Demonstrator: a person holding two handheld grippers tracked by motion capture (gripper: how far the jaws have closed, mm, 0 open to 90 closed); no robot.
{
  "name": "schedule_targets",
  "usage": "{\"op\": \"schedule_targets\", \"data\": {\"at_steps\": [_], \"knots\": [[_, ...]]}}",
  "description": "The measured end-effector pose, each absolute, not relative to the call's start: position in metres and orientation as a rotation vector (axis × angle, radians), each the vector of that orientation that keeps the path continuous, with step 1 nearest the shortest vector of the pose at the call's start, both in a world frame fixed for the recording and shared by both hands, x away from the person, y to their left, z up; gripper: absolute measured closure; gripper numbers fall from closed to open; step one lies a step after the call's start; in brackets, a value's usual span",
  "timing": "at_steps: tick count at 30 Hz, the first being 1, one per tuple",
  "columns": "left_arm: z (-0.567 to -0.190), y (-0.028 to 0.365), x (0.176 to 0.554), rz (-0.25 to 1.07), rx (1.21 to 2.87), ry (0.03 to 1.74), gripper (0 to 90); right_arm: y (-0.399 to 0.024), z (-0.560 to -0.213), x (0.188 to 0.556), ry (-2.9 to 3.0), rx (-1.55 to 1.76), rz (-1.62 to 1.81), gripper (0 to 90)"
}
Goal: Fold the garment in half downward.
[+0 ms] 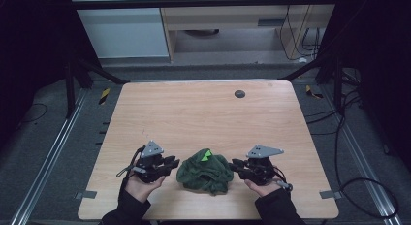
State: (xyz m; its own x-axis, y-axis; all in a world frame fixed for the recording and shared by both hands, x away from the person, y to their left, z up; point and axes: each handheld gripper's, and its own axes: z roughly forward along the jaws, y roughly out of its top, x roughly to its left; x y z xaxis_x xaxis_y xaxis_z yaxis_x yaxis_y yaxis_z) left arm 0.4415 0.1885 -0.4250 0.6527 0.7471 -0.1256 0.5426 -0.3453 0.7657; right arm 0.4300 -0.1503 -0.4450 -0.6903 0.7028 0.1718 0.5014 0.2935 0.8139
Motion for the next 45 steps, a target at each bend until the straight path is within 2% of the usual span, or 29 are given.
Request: {"op": "schedule_targets", "data": {"at_steps": [9, 14, 22, 28, 45], "knots": [[-0.434, 0.176, 0.478, 0.331, 2.017, 1.035, 84.5, -0.139, -0.438, 0.458, 2.307, 1.143, 1.343, 83.8], [-0.445, 0.172, 0.49, 0.289, 2.017, 1.059, 89.3, -0.13, -0.443, 0.468, 2.307, 1.149, 1.331, 88.3], [-0.458, 0.155, 0.492, 0.222, 2.07, 1.006, 89.8, -0.122, -0.454, 0.472, 2.332, 1.162, 1.327, 89.9], [-0.461, 0.153, 0.489, 0.181, 2.085, 0.976, 89.7, -0.114, -0.458, 0.469, 2.375, 1.139, 1.329, 89.9], [-0.449, 0.16, 0.449, 0.143, 2.099, 0.876, 89.4, -0.109, -0.454, 0.443, 2.423, 1.072, 1.386, 89.7]]}}
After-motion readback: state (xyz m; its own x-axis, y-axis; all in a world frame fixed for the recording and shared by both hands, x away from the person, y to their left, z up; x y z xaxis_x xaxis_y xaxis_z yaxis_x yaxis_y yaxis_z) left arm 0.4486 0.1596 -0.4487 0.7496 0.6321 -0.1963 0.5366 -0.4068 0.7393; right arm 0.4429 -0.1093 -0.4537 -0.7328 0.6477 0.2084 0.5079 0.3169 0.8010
